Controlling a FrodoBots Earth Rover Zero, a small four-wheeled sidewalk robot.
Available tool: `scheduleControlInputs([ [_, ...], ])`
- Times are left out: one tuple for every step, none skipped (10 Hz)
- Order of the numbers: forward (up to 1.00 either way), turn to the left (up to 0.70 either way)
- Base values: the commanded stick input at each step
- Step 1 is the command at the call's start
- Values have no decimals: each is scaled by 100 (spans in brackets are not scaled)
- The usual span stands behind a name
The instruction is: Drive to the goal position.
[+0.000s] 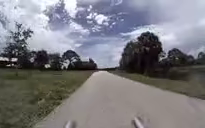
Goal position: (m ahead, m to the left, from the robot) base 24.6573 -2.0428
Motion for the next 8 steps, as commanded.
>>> scheduleControlInputs([
  [85,0],
  [85,0],
  [85,0],
  [85,0],
  [85,0],
  [85,0],
  [85,0],
  [85,0],
])
